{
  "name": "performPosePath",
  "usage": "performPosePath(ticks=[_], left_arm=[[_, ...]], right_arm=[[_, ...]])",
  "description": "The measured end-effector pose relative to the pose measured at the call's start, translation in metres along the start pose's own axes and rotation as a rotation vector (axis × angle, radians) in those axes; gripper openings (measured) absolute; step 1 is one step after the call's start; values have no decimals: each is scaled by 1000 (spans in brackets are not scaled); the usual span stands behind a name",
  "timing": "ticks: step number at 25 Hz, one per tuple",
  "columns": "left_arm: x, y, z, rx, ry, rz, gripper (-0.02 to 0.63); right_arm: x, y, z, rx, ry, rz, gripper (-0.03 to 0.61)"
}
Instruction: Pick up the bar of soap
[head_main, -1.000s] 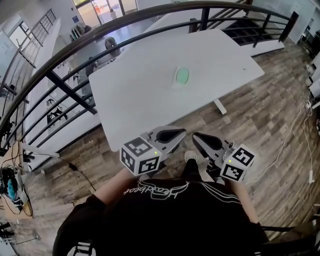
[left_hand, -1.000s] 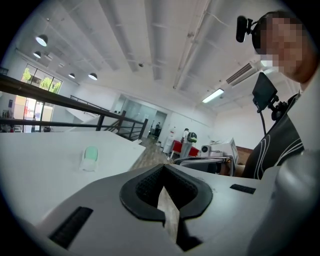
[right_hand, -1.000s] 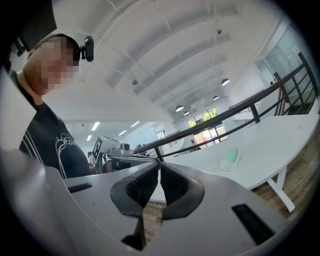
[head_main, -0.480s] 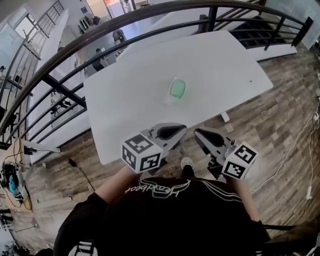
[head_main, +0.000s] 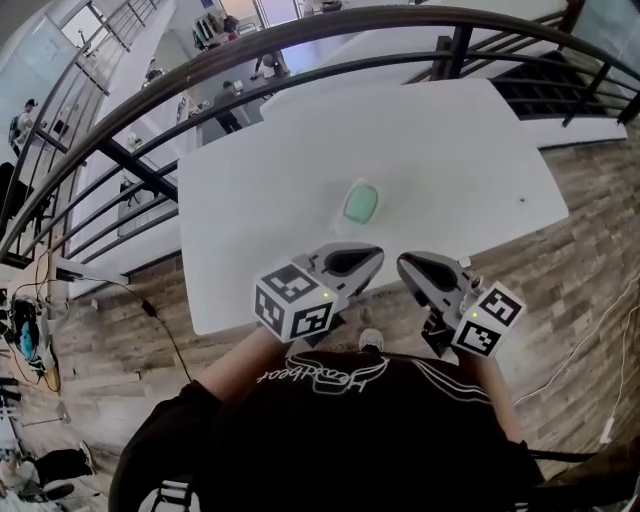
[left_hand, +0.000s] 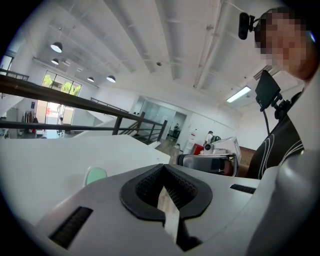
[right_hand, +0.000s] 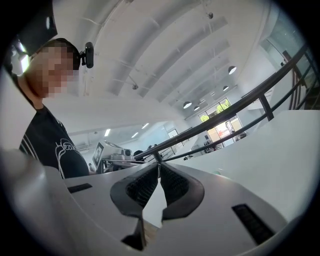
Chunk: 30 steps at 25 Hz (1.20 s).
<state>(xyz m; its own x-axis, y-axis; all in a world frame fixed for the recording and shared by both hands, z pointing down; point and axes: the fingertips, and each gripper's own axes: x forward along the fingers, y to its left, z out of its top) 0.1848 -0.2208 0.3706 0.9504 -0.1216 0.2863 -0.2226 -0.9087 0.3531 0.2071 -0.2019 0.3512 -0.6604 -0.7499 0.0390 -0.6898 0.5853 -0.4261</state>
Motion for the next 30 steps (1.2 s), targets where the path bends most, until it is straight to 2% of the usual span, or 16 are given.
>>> performPosePath(ticks=[8,16,21,30], left_arm=[[24,22,10,18,-33,84,8],[31,50,-3,-20,-25,147,8],[50,82,0,-31,-2,182,8],[56,92,-7,-29,43,192,9]], right_arm=[[8,-37,6,-6,27,84,21],[27,-59,-6,18,68,133,21],[37,-93,-5,45,75,134,21],[35,-106,-5,74,60,104,21]])
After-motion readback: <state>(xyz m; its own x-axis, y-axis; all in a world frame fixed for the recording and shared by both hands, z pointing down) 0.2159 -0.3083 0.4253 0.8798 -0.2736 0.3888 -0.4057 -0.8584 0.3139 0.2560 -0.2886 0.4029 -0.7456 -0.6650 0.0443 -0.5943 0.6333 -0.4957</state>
